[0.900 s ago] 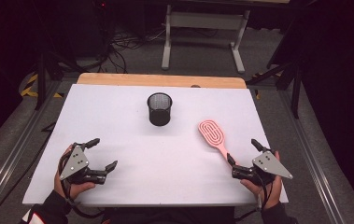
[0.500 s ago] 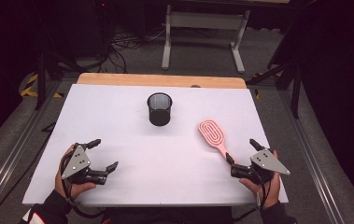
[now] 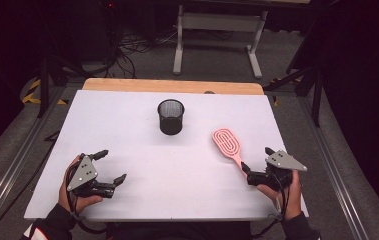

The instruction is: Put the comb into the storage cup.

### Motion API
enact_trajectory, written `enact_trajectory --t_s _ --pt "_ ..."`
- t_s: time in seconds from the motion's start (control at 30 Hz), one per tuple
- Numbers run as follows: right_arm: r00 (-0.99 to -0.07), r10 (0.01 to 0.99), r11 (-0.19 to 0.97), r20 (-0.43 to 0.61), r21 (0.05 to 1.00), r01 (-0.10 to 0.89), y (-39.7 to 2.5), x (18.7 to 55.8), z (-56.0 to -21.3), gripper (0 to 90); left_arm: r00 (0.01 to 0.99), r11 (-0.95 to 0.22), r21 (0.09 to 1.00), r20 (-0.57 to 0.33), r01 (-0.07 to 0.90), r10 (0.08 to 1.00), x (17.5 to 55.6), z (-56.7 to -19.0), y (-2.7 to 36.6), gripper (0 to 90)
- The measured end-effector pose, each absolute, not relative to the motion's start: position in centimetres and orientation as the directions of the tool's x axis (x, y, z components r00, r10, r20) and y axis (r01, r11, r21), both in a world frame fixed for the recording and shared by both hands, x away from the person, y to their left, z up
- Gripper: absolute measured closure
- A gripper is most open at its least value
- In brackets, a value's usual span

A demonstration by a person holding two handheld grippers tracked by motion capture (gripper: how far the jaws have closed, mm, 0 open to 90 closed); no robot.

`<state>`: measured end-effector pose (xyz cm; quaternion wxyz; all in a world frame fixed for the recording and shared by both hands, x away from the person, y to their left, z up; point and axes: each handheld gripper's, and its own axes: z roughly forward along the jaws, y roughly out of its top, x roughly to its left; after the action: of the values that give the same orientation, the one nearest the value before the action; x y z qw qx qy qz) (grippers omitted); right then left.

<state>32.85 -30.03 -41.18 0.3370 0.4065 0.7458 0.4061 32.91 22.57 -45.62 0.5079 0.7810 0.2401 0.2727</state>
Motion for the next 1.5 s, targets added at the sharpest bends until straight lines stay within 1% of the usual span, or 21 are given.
enact_trajectory --t_s 0.07,0.1,0.13,0.23,0.33,0.37,0.47,0.63,0.67,0.7,0.73,0.87,0.93,0.97,1.03,1.13,1.17,1.23,1.27,1.47,1.5 --pt "-0.443 0.878 0.363 -0.179 0.853 0.374 -29.9 33.2 -40.7 9.9 0.737 -0.365 0.926 0.177 0.101 0.652 33.0 -45.7 22.5 5.9" --pt "-0.448 0.878 0.358 -0.170 0.853 0.380 -29.9 33.4 -40.4 9.9 0.738 -0.366 0.925 0.176 0.103 0.651 33.0 -45.7 22.5 5.9" --pt "-0.451 0.878 0.359 -0.157 0.840 0.406 -29.8 33.7 -40.0 9.9 0.740 -0.372 0.922 0.178 0.104 0.648 33.1 -45.7 22.4 5.9" --pt "-0.459 0.876 0.360 -0.146 0.832 0.422 -29.7 34.1 -39.5 9.8 0.743 -0.378 0.920 0.181 0.103 0.644 33.1 -45.8 22.3 5.9" --pt "-0.477 0.870 0.370 -0.127 0.807 0.460 -29.4 34.9 -39.2 9.8 0.744 -0.378 0.920 0.179 0.106 0.643 33.1 -45.8 22.4 5.9" --pt "-0.489 0.865 0.384 -0.114 0.778 0.498 -29.1 35.5 -39.3 9.0 0.746 -0.378 0.920 0.177 0.107 0.642 33.1 -45.8 22.4 5.9" --pt "-0.501 0.860 0.392 -0.096 0.753 0.529 -28.7 36.1 -39.4 8.6 0.747 -0.381 0.918 0.178 0.108 0.641 33.1 -45.8 22.3 5.9" --pt "-0.535 0.841 0.453 -0.084 0.651 0.609 -27.6 37.9 -40.4 8.6 0.751 -0.390 0.914 0.179 0.113 0.636 33.2 -45.9 22.2 6.0" --pt "-0.535 0.841 0.453 -0.084 0.651 0.609 -27.6 37.9 -40.4 8.6 0.751 -0.390 0.914 0.179 0.113 0.636 33.2 -45.9 22.2 6.1" --pt "-0.536 0.840 0.459 -0.083 0.636 0.621 -27.4 38.2 -40.7 11.0 0.752 -0.392 0.913 0.179 0.114 0.635 33.2 -46.0 22.2 6.1" --pt "-0.540 0.838 0.471 -0.083 0.609 0.639 -27.2 38.7 -41.0 20.8 0.752 -0.393 0.912 0.177 0.117 0.634 33.2 -46.0 22.2 6.1" --pt "-0.538 0.838 0.484 -0.088 0.576 0.659 -26.9 39.4 -41.4 24.5 0.755 -0.400 0.909 0.178 0.120 0.631 33.3 -46.1 22.2 6.1" --pt "-0.549 0.832 0.501 -0.084 0.541 0.676 -26.8 39.9 -41.6 25.3 0.757 -0.403 0.907 0.179 0.120 0.628 33.3 -46.1 22.2 6.1" --pt "-0.574 0.816 0.526 -0.071 0.503 0.686 -26.8 40.3 -41.9 26.9 0.759 -0.404 0.907 0.178 0.120 0.627 33.3 -46.1 22.2 6.2" --pt "-0.580 0.812 0.534 -0.067 0.489 0.690 -26.8 40.4 -42.0 27.5 0.758 -0.404 0.907 0.178 0.122 0.628 33.3 -46.1 22.2 6.2" --pt "-0.590 0.803 0.559 -0.079 0.442 0.702 -26.7 41.2 -42.4 33.4 0.761 -0.411 0.903 0.179 0.124 0.624 33.3 -46.2 22.2 6.3" --pt "-0.595 0.800 0.570 -0.084 0.421 0.706 -26.6 41.5 -42.6 37.7 0.762 -0.413 0.902 0.180 0.123 0.622 33.3 -46.2 22.1 6.3" --pt "-0.601 0.795 0.577 -0.085 0.413 0.705 -26.6 41.6 -42.7 39.5 0.763 -0.415 0.901 0.179 0.125 0.621 33.4 -46.2 22.1 6.3" --pt "-0.598 0.797 0.574 -0.083 0.410 0.709 -26.6 41.8 -42.8 45.4 0.765 -0.413 0.902 0.175 0.128 0.620 33.4 -46.3 22.1 6.3" --pt "-0.616 0.785 0.587 -0.070 0.403 0.702 -26.4 42.1 -42.7 55.0 0.768 -0.401 0.906 0.159 0.137 0.621 33.4 -46.3 22.3 6.3" --pt "-0.618 0.783 0.591 -0.075 0.400 0.701 -26.3 42.2 -42.7 58.4 0.767 -0.402 0.905 0.159 0.138 0.621 33.4 -46.3 22.3 6.4"
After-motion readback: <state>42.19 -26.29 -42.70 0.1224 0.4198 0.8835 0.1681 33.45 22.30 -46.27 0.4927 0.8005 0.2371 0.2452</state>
